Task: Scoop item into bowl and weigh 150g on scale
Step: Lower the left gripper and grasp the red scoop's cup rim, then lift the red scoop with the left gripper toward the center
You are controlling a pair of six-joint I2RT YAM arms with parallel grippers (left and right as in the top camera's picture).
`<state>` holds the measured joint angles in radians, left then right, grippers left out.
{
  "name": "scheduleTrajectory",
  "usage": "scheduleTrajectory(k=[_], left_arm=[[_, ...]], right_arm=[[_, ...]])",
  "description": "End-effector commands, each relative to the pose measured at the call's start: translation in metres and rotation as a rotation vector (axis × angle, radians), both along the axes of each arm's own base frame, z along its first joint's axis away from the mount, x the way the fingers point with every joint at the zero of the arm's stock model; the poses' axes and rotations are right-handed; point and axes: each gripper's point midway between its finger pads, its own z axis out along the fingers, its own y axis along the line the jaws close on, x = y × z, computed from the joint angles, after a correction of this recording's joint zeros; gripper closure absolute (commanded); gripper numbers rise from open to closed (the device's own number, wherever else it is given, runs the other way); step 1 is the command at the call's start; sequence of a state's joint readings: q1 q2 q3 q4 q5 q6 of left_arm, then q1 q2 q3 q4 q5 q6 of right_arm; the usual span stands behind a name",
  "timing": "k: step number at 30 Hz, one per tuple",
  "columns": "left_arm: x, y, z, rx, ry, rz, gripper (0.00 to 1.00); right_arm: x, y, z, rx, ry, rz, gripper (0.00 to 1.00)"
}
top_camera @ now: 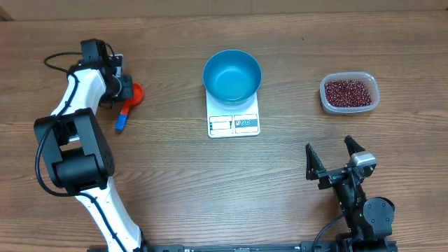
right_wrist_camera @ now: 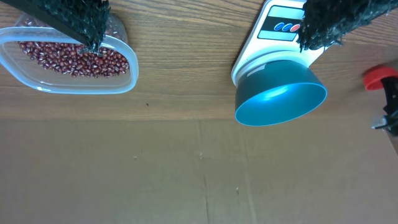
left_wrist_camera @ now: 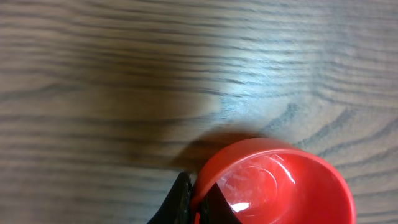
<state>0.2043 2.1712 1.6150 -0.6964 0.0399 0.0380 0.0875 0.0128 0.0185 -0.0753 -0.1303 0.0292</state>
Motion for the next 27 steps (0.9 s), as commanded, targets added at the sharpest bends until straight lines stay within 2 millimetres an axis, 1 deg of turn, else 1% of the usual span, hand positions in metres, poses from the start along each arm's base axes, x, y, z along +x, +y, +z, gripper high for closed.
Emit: scheduleTrajectory(k=[1,4,7,10,13,15,20,22,24,27], left_arm=[[0.018,0.009,0.062,-0.038,-0.117,0.242,0.96],[0.016,0.005,0.099,-0.116,-0.16,0.382,0.96],[0.01,-0.005,0.13,-0.211,-0.195,0.466,0.96],[-0.002,-0.016,0.159,-0.312,-0.216,0.569,0.96],[-0.019,-0.02,0.183,-0.361,-0.22,0.662,0.96],[-0.031,-0.023,0.196,-0.38,-0.222,0.701,0.96],[-0.06,-0.027,0.22,-0.42,-0.215,0.813,0.96],[-0.067,-0.026,0.227,-0.415,-0.222,0.834,0.96],[-0.079,-0.026,0.232,-0.412,-0.216,0.876,0.96],[-0.096,-0.031,0.238,-0.424,-0.189,0.908,0.95]], right_arm=[[0.0,0.001,-0.002,0.0,-0.002,0.001,0.0],[0.0,0.001,-0.002,0.0,-0.002,0.001,0.0],[0.0,0.001,-0.002,0.0,-0.002,0.001,0.0],[0.0,0.001,-0.002,0.0,-0.002,0.001,0.0],[0.0,0.001,-0.002,0.0,-0.002,0.001,0.0],[0.0,0.001,-0.002,0.0,-0.002,0.001,0.0],[0.0,0.001,-0.002,0.0,-0.002,0.001,0.0],[0.0,0.001,-0.002,0.0,-0.002,0.001,0.0],[0.0,0.001,-0.002,0.0,-0.002,0.001,0.0],[0.0,0.001,-0.002,0.0,-0.002,0.001,0.0]])
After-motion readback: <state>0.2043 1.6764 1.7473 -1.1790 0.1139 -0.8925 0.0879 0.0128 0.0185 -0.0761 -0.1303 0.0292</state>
